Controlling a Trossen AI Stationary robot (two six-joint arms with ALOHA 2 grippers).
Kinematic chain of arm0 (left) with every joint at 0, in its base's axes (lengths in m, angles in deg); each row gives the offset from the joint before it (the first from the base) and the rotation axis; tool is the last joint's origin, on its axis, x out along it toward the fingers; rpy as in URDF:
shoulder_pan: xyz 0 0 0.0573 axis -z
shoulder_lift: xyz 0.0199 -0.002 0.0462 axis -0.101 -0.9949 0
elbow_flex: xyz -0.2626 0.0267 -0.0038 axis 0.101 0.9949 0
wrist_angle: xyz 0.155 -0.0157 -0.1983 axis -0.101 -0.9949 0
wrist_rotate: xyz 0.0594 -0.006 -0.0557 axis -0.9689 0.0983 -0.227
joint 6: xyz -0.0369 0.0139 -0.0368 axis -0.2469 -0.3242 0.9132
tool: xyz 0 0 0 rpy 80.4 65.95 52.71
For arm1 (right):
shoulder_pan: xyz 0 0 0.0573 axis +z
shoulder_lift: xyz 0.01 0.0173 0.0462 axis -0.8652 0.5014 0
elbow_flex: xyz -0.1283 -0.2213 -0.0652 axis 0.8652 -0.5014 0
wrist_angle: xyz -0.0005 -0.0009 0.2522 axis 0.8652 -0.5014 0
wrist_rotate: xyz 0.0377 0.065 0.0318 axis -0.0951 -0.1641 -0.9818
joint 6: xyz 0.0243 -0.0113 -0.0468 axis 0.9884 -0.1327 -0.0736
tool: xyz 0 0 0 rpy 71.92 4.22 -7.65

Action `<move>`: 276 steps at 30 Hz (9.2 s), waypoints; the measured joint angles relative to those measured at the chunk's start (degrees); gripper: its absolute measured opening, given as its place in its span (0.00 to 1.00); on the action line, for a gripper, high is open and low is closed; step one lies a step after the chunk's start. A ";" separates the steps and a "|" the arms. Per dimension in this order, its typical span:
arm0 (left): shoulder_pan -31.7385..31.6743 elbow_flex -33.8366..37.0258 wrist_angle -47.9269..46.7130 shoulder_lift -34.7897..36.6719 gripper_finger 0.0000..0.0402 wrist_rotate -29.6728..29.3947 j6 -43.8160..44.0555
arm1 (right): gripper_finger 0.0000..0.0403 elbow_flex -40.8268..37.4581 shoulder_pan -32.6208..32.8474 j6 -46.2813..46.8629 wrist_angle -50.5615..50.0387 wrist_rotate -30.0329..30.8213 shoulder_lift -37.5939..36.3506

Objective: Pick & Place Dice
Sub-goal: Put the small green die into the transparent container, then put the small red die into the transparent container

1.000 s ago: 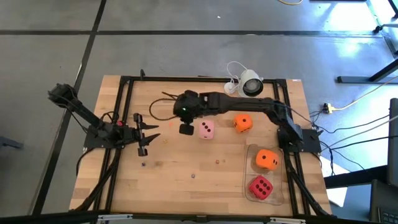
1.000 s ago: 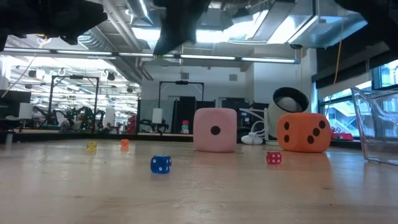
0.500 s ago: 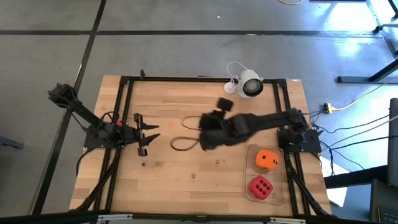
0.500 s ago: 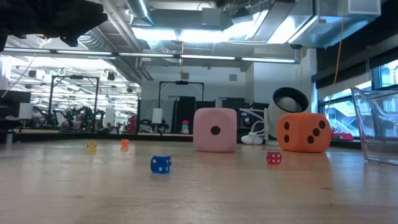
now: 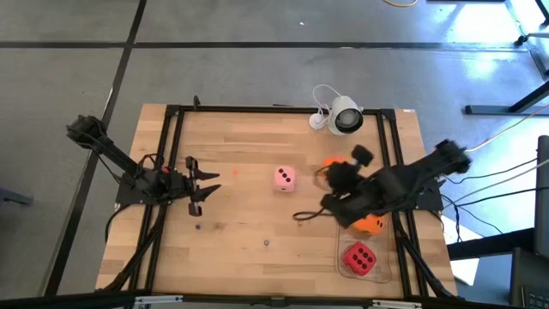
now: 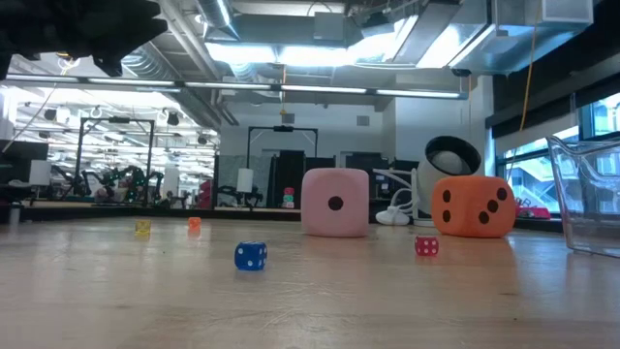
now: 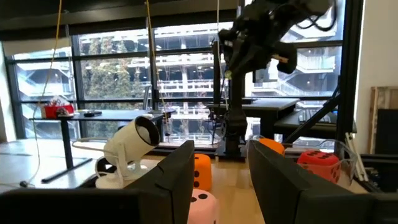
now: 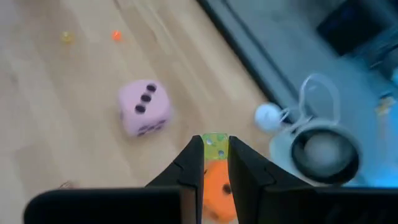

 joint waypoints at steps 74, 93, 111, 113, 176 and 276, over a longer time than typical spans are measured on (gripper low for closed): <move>-0.02 -0.04 -0.20 0.00 0.36 -0.37 6.34 | 0.26 -64.28 10.59 6.95 47.83 -29.79 -40.48; -0.02 -0.04 -0.24 0.01 0.36 -0.22 7.63 | 0.40 -64.28 10.59 6.41 38.17 -37.00 -40.48; -0.02 -0.04 -0.24 0.02 0.36 -0.13 7.74 | 0.40 -64.28 10.59 -0.97 35.82 -39.86 -40.43; -0.02 -0.04 -0.24 0.02 0.36 -0.13 7.73 | 0.40 -64.28 10.59 0.72 36.12 -38.21 -40.43; -1.25 -1.72 4.21 0.06 0.36 -11.26 -3.84 | 0.40 -60.72 -8.77 -32.05 108.86 -25.89 -17.44; -1.97 -1.88 -9.27 0.04 0.36 8.59 9.05 | 0.40 -31.62 -11.90 -35.46 62.11 -53.59 22.84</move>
